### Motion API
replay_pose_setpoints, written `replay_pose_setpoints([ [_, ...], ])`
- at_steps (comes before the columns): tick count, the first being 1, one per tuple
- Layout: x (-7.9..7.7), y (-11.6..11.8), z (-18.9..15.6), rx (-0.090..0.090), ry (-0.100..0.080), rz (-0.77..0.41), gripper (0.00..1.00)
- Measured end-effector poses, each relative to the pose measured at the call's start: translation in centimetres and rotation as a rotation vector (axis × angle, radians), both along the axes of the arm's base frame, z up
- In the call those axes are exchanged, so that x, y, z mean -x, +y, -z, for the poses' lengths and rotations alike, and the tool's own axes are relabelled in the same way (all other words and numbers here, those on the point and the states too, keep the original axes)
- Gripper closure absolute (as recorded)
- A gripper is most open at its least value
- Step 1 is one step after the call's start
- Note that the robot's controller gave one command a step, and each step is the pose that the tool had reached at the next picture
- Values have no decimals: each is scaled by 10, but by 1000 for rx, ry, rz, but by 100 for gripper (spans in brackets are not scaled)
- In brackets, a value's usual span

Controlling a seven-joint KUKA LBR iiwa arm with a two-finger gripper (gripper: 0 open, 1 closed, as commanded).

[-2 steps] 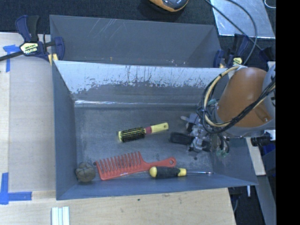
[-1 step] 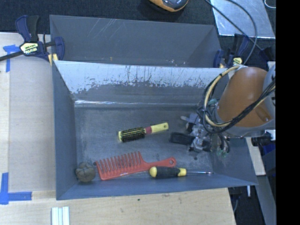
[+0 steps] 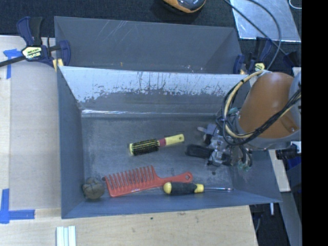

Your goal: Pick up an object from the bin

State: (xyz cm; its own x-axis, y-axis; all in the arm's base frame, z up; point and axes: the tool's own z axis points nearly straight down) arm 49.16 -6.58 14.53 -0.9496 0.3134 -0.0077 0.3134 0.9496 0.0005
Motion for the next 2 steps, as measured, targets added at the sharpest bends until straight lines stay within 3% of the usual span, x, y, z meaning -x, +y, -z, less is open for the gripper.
replay_pose_setpoints([
  [2,0,0,-15,0,0,-1,100],
])
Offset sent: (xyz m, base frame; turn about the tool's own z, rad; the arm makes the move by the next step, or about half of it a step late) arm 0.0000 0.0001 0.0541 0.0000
